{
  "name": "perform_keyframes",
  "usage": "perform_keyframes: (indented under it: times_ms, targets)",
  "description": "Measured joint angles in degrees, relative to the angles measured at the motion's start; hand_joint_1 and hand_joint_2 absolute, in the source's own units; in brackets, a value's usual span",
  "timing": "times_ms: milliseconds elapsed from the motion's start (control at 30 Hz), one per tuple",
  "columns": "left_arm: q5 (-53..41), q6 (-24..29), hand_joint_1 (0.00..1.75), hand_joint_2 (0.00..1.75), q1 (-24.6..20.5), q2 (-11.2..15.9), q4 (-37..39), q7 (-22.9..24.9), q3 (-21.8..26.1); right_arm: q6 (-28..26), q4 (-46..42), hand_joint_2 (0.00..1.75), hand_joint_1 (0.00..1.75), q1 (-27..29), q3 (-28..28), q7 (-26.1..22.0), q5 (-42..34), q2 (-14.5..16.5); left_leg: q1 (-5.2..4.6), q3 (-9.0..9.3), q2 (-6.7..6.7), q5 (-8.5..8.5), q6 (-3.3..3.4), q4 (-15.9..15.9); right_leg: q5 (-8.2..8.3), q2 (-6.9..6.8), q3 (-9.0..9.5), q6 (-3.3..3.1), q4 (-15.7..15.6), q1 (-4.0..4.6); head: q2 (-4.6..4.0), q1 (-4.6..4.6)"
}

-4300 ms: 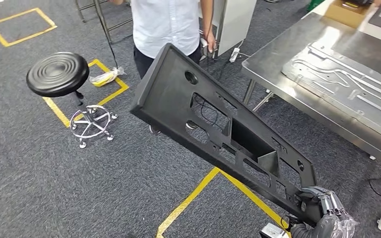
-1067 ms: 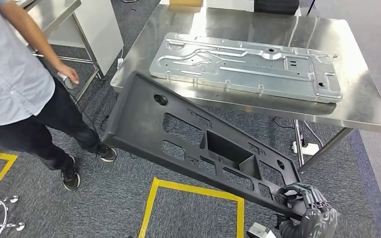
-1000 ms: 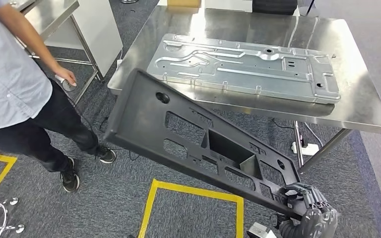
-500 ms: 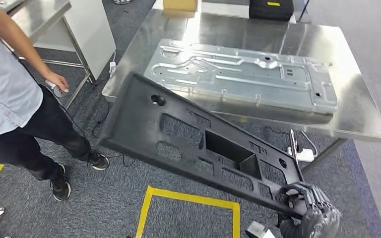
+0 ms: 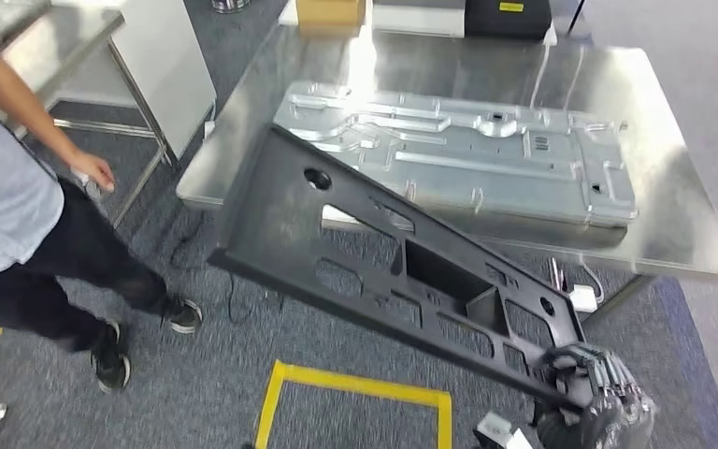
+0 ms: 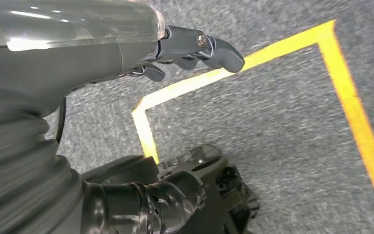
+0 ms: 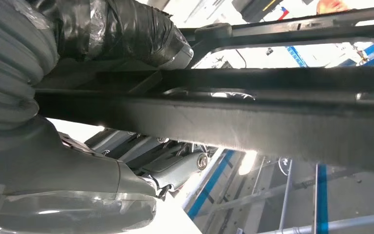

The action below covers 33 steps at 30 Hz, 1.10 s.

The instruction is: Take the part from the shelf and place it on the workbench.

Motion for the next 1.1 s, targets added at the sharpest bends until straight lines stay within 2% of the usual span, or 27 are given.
perform_keyframes:
  times_ms: [67, 100, 133, 167, 233, 267, 300, 333, 433, 500, 567, 600, 633, 667, 733, 767, 800, 833, 900, 967, 1033, 1100]
  targets:
    - [-0.2, 0.0, 0.00, 1.75, 0.1, 0.0, 0.0, 0.0, 0.0, 0.0, -0.1, 1.75, 1.75, -0.1, -0.1, -0.1, -0.1, 0.1, 0.04, -4.38, -0.01, -2.57, -0.22, 7.4, -0.53, -0.10, 0.57, -0.51, -0.1, 0.13, 0.00, -0.09]
    - [-0.3, -0.1, 0.00, 1.75, 0.2, 0.0, 0.0, 0.0, 0.0, 0.0, -0.2, 1.75, 1.75, 0.0, -0.2, -0.1, -0.1, 0.1, 0.05, -6.48, 0.00, -3.01, -0.28, 10.4, -0.85, -0.06, 0.89, -0.63, -0.1, 0.20, 0.00, -0.09]
    - [-0.3, -0.1, 0.00, 1.75, 0.3, 0.0, 0.0, 0.0, 0.0, 0.0, -0.2, 1.75, 1.75, 0.0, -0.2, -0.1, -0.2, 0.1, 0.05, -7.84, 0.00, -2.31, -0.27, 11.5, -1.23, 0.03, 1.30, -0.66, -0.1, 0.27, 0.00, -0.10]
    - [-0.3, -0.2, 0.00, 1.75, 0.4, 0.0, 0.0, 0.0, 0.0, 0.0, -0.2, 1.75, 1.75, 0.0, -0.2, -0.1, -0.2, 0.1, 0.04, -8.09, 0.00, -0.45, -0.16, 10.4, -1.63, 0.11, 1.83, -0.62, -0.1, 0.32, 0.00, -0.09]
    - [-0.5, -0.2, 0.00, 1.75, 0.4, 0.0, 0.0, 0.0, 0.0, 0.0, -0.3, 1.75, 1.75, 0.0, -0.3, -0.1, -0.2, 0.1, -0.05, -6.09, -0.01, 4.54, 0.42, 3.8, -2.52, 0.21, 3.00, -0.43, -0.1, 0.40, 0.00, -0.07]
    - [-0.6, -0.2, 0.00, 1.75, 0.4, 0.0, 0.0, 0.0, 0.0, 0.0, -0.3, 1.75, 1.75, -0.1, -0.3, -0.1, -0.2, 0.1, -0.21, -4.81, 0.00, 6.02, 0.75, 0.5, -2.97, 0.23, 3.41, -0.18, -0.1, 0.52, 0.00, -0.06]
    - [-0.7, -0.2, 0.00, 1.75, 0.3, 0.1, 0.0, 0.1, 0.0, 0.0, -0.4, 1.75, 1.75, -0.1, -0.3, -0.1, -0.2, 0.1, -0.39, -3.91, 0.00, 6.64, 1.05, -1.6, -3.28, 0.24, 3.65, 0.14, -0.2, 0.55, 0.00, -0.06]
    - [-0.8, -0.2, 0.00, 1.75, 0.3, 0.1, 0.0, 0.1, 0.0, 0.0, -0.5, 1.75, 1.75, -0.1, -0.3, -0.1, -0.2, 0.1, -0.58, -3.47, -0.01, 6.47, 1.33, -2.7, -3.40, 0.24, 3.93, 0.51, -0.1, 0.57, 0.00, -0.04]
    - [-1.0, -0.2, 0.00, 1.75, 0.3, 0.1, 0.0, 0.1, 0.0, 0.0, -0.8, 1.75, 1.75, -0.2, -0.4, -0.1, -0.2, 0.1, -0.48, -2.40, -0.20, 6.06, 2.14, -4.0, -3.36, 0.18, 4.36, 1.45, 0.8, 0.52, 0.00, -0.03]
    - [-1.1, -0.2, 0.00, 1.75, 0.2, 0.1, 0.0, 0.1, 0.0, 0.0, -1.0, 1.75, 1.75, -0.3, -0.4, -0.1, -0.2, 0.1, -0.23, -1.16, -0.27, 5.90, 2.70, -4.7, -5.05, 0.15, 2.73, 1.98, 4.1, 0.38, 0.00, 0.00]
    - [-1.3, -0.2, 0.00, 1.75, 0.2, 0.1, 0.0, 0.1, 0.0, 0.0, -1.2, 1.75, 1.75, -0.3, -0.4, -0.1, -0.2, 0.1, -0.21, -0.61, -0.25, 5.45, 2.99, -4.8, -7.80, 0.13, -1.40, 2.56, 10.5, 0.15, 0.00, 0.03]
    - [-1.4, -0.2, 0.00, 1.75, 0.2, 0.0, 0.0, 0.1, 0.0, 0.0, -1.2, 1.75, 1.75, -0.3, -0.5, -0.1, -0.1, 0.1, -0.20, -0.35, -0.26, 5.13, 3.00, -4.8, -8.65, 0.13, -3.71, 2.80, 13.5, 0.00, 0.00, 0.03]
    - [-1.5, -0.2, 0.00, 1.75, 0.3, 0.0, 0.0, 0.1, 0.0, 0.0, -1.2, 1.75, 1.75, -0.3, -0.6, -0.1, -0.1, 0.1, -0.16, 0.04, -0.27, 4.74, 2.91, -4.8, -8.45, 0.11, -5.35, 3.03, 14.8, -0.17, 0.00, 0.02]
    - [-1.7, -0.2, 0.00, 1.75, 0.4, 0.0, 0.0, 0.2, 0.0, 0.0, -1.2, 1.75, 1.75, -0.3, -0.7, 0.0, 0.1, 0.1, -0.11, 0.57, -0.30, 4.29, 2.77, -4.8, -7.10, 0.09, -6.03, 3.16, 14.3, -0.35, 0.00, 0.02]
    - [-2.1, -0.2, 0.00, 1.75, 0.4, 0.0, 0.0, 0.2, 0.0, 0.0, -1.4, 1.75, 1.75, -0.3, -0.9, 0.2, 0.4, -0.1, 0.05, 1.91, -0.36, 3.21, 2.34, -4.8, -1.62, -0.04, -4.77, 3.29, 8.1, -0.66, 0.00, 0.03]
    - [-2.3, -0.2, 0.00, 1.75, 0.4, 0.0, 0.0, 0.3, 0.0, 0.0, -1.4, 1.75, 1.75, -0.3, -1.1, 0.2, 0.5, -0.2, 0.09, 2.52, -0.38, 2.71, 2.05, -4.8, 0.29, -0.15, -4.00, 3.18, 5.0, -0.61, 0.00, 0.03]
    - [-2.5, -0.2, 0.00, 1.75, 0.3, 0.0, 0.0, 0.4, 0.0, 0.0, -1.6, 1.75, 1.75, -0.4, -1.3, 0.3, 0.6, -0.3, 0.09, 2.88, -0.39, 2.28, 1.70, -4.8, 1.41, -0.27, -3.42, 2.87, 2.8, -0.44, 0.00, 0.05]
    - [-2.7, -0.2, 0.00, 1.75, 0.2, 0.0, 0.0, 0.5, 0.0, 0.0, -1.8, 1.75, 1.75, -0.3, -1.5, 0.3, 0.7, -0.4, 0.06, 3.06, -0.36, 1.93, 1.30, -4.8, 1.71, -0.34, -3.25, 2.41, 1.7, -0.21, 0.00, 0.09]
    - [-3.1, -0.2, 0.00, 1.75, 0.1, 0.0, 0.0, 0.7, 0.0, 0.0, -2.2, 1.75, 1.75, -0.3, -1.8, 0.5, 0.8, -0.6, -0.01, 3.54, -0.32, 1.67, 0.55, -4.6, 1.19, -0.22, -2.89, 1.28, 1.3, 0.04, 0.00, 0.12]
    - [-3.4, -0.2, 0.00, 1.75, 0.0, 0.0, 0.0, 0.8, 0.0, 0.0, -2.5, 1.75, 1.75, -0.3, -2.0, 0.7, 0.8, -0.8, 0.10, 3.25, -0.27, 1.38, 0.09, -2.4, 0.72, -0.06, -1.79, 0.28, 0.9, -0.11, 0.00, 0.10]
    - [-3.4, -0.2, 0.00, 1.75, -0.2, 0.0, 0.0, 0.8, 0.0, 0.0, -2.9, 1.75, 1.75, -0.5, -2.1, 0.8, 0.8, -1.0, 0.23, 0.26, -0.26, -0.64, -0.15, 3.2, 0.05, -0.08, -0.59, -0.43, 0.6, -0.13, 0.00, 0.07]
    - [-3.5, -0.3, 0.00, 1.75, -0.2, 0.0, 0.0, 0.8, 0.0, 0.0, -3.0, 1.75, 1.75, -0.8, -2.1, 0.9, 0.9, -1.1, 0.24, -4.31, -0.26, -3.46, -0.34, 9.7, -0.75, -0.01, 0.26, -0.71, 0.5, 0.00, 0.00, 0.04]
